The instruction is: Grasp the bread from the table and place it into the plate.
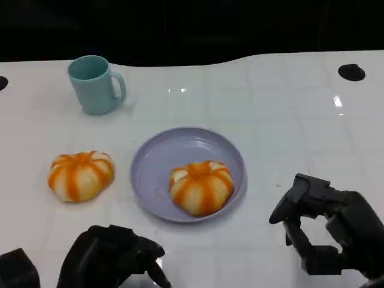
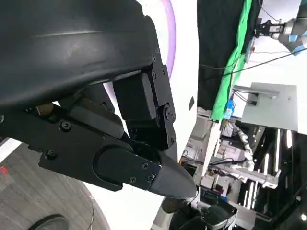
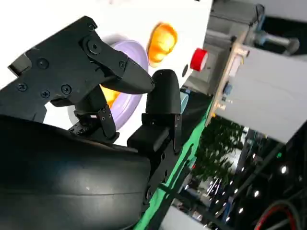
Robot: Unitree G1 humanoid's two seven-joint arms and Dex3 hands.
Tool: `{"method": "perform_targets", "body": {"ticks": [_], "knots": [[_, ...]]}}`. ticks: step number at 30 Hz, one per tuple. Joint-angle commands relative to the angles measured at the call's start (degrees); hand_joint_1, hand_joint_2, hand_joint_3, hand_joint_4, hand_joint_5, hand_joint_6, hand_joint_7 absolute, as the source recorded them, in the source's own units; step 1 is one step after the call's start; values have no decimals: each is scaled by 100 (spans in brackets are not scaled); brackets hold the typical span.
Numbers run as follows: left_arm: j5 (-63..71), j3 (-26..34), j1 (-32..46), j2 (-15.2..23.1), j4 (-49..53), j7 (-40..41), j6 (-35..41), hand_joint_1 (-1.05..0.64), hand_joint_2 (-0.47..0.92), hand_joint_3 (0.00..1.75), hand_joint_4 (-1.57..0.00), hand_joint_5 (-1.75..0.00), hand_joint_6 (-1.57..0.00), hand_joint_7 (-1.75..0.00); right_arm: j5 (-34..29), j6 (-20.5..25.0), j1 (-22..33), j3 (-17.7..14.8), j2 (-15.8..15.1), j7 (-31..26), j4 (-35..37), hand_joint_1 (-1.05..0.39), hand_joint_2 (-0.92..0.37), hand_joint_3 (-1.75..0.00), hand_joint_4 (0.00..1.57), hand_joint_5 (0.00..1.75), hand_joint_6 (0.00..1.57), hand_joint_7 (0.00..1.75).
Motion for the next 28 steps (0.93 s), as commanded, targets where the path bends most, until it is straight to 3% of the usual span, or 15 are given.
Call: {"method": "perform_targets", "body": {"ticks": [1,14,28], "knots": [[-64,100,-57,118,114,-36,-27,-93,86,0,-130,-84,-157,-2,-33,-63,89,-172,167,-106,-78,-31,-57,-109,78,175,65,148],[-46,224,-275,184,508,-91,-259,-94,87,0,-129,-85,-157,-2,-52,-575,-38,-342,442,7,699,-32,-50,-114,81,175,71,148],[-124,304,-337,181,664,-225,-294,-91,85,0,-128,-86,-156,-1,92,-583,-28,-333,554,377,960,-30,-49,-108,78,175,75,134]]}}
